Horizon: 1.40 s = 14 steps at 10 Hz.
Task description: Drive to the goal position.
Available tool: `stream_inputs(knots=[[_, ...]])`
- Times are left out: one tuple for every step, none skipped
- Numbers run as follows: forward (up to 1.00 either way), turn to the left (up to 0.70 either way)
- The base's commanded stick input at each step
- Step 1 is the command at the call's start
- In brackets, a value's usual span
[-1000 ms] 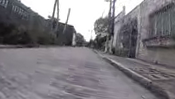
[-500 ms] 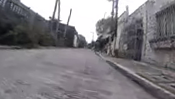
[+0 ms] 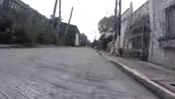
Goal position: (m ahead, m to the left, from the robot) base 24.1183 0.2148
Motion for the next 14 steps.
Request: stream_inputs(knots=[[1.0,0.0],[1.0,0.0],[1.0,0.0],[1.0,0.0],[1.0,0.0],[1.0,0.0],[1.0,0.0],[1.0,0.0],[1.0,0.0],[1.0,-0.03],[1.0,-0.12],[1.0,-0.39],[1.0,-0.4],[1.0,-0.4]])
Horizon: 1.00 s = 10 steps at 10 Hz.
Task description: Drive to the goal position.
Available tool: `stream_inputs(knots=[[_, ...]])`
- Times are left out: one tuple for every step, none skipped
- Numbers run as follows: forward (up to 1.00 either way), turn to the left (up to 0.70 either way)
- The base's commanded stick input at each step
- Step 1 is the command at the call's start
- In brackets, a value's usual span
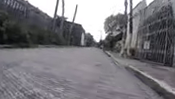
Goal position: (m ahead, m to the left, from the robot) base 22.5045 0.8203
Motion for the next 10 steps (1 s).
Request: stream_inputs(knots=[[1.0,-0.4],[1.0,-0.34],[1.0,-0.21],[1.0,-0.05],[1.0,0.0],[1.0,0.0],[1.0,0.0],[1.0,0.0],[1.0,0.0],[1.0,0.0]])
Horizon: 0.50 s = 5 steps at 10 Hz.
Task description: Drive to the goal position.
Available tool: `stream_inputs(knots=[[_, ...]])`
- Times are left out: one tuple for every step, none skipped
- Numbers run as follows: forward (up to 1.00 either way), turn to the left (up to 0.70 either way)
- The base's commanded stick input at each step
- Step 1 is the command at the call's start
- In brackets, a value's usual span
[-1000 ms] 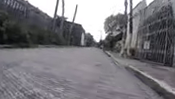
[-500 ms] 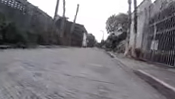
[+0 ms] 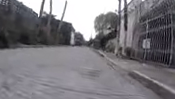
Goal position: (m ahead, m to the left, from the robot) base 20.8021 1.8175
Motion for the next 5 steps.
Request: stream_inputs(knots=[[1.0,0.0],[1.0,0.0],[1.0,0.0],[1.0,0.0],[1.0,0.0]])
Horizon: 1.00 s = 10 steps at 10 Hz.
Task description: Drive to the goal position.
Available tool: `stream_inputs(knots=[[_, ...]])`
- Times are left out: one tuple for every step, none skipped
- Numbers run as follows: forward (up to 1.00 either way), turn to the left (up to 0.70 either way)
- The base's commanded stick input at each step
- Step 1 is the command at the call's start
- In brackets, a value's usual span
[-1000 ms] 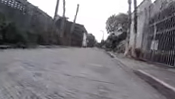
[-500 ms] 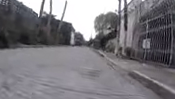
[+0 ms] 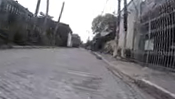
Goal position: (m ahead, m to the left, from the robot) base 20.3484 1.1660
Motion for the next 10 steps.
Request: stream_inputs(knots=[[1.0,0.0],[1.0,0.0],[1.0,0.0],[1.0,0.0],[1.0,0.0],[1.0,0.0],[1.0,0.0],[1.0,0.0],[1.0,0.0],[1.0,0.0]])
